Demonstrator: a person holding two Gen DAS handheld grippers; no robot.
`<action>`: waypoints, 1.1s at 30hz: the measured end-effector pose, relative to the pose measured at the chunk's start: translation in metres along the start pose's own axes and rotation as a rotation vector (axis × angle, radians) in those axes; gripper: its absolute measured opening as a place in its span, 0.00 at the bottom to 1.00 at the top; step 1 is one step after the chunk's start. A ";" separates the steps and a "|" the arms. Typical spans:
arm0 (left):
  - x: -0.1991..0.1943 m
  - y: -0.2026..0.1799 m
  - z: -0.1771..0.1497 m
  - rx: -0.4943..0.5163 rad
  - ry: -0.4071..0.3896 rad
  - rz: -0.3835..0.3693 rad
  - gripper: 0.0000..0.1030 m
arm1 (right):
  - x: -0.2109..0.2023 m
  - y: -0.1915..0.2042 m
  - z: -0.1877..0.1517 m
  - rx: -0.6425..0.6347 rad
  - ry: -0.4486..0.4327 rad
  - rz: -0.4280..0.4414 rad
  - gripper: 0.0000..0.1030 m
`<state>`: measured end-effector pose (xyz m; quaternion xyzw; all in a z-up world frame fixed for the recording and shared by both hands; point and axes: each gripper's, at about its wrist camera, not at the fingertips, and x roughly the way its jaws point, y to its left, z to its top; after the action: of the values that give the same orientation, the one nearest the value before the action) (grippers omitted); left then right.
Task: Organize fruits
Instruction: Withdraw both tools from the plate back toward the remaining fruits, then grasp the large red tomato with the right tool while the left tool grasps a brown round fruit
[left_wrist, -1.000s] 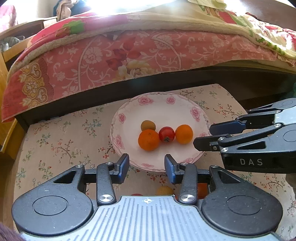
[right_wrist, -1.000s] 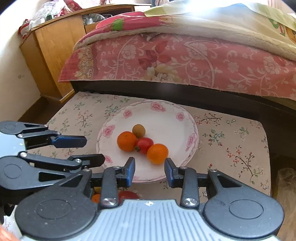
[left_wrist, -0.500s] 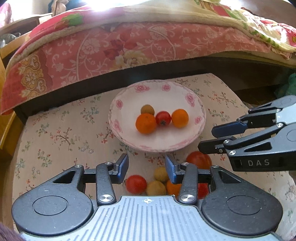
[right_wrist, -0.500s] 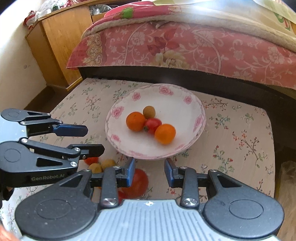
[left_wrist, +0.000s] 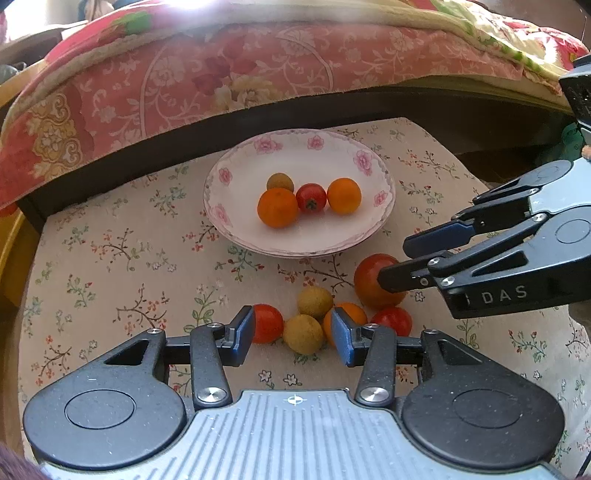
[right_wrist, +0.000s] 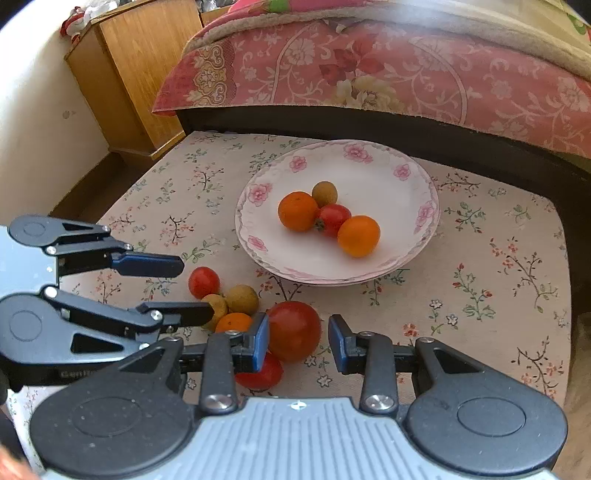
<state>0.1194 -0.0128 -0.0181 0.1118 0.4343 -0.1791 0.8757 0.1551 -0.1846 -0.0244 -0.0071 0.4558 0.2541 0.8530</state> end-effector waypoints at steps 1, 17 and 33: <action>0.000 0.001 0.000 -0.001 0.000 0.000 0.53 | 0.001 0.000 0.000 0.002 0.002 0.005 0.37; 0.003 0.008 -0.010 -0.008 0.025 -0.003 0.56 | 0.023 -0.008 0.010 0.107 0.049 0.071 0.46; 0.002 0.004 -0.010 0.005 0.027 -0.035 0.57 | 0.026 -0.008 0.013 0.124 0.077 0.089 0.42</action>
<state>0.1151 -0.0058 -0.0259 0.1087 0.4478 -0.1938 0.8661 0.1807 -0.1774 -0.0390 0.0562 0.5030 0.2625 0.8216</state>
